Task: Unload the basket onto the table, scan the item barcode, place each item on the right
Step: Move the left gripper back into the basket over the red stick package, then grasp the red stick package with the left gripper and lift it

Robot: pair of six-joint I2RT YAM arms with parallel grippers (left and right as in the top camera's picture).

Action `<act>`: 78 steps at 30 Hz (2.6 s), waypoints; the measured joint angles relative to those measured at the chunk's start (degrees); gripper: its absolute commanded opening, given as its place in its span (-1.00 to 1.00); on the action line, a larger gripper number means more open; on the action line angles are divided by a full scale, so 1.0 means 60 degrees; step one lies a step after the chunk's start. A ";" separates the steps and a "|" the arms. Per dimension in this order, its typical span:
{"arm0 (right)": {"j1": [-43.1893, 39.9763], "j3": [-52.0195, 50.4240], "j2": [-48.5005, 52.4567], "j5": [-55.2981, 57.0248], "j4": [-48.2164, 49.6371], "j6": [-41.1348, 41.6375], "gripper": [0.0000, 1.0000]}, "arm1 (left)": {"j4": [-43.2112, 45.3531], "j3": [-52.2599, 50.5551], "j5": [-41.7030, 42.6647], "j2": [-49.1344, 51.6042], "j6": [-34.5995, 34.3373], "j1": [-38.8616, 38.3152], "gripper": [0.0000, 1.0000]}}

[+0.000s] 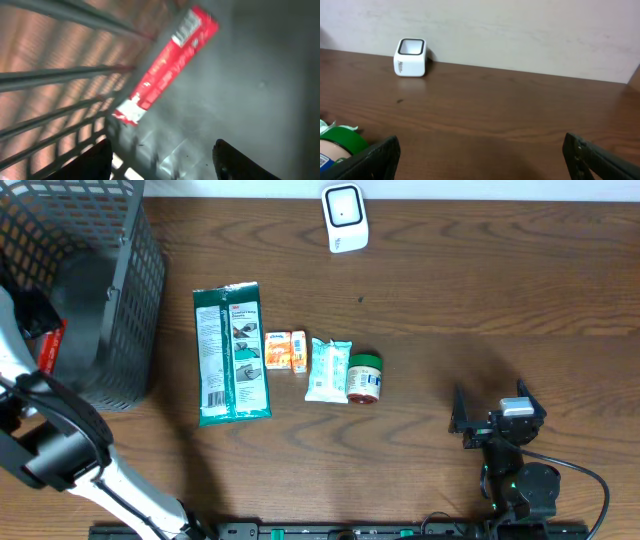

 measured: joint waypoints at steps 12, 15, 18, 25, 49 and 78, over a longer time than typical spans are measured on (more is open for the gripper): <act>0.0000 0.0000 0.0000 0.0000 0.0000 0.0000 0.98 | 0.0189 -0.0397 0.0113 0.1293 0.0703 0.0007 0.31; 0.0000 0.0000 0.0000 0.0000 0.0000 0.0000 0.98 | 0.0324 -0.0397 0.0113 0.1494 0.0951 0.0007 0.32; 0.0000 0.0000 0.0000 0.0000 0.0004 0.0000 0.98 | 0.0616 -0.0401 0.0113 0.1654 0.1166 0.0011 0.33; 0.0000 0.0000 0.0000 0.0000 0.0004 0.0000 0.98 | 0.1038 -0.0401 0.0117 0.1807 0.1898 0.0018 0.46; 0.0000 0.0000 0.0000 0.0000 0.0000 0.0000 0.99 | 0.1129 0.0069 0.2124 0.2299 0.2932 0.0160 -0.04; 0.0000 0.0000 0.0000 0.0000 0.0000 0.0000 0.98 | 0.1577 -0.0175 0.2597 0.1264 0.1523 0.0080 0.43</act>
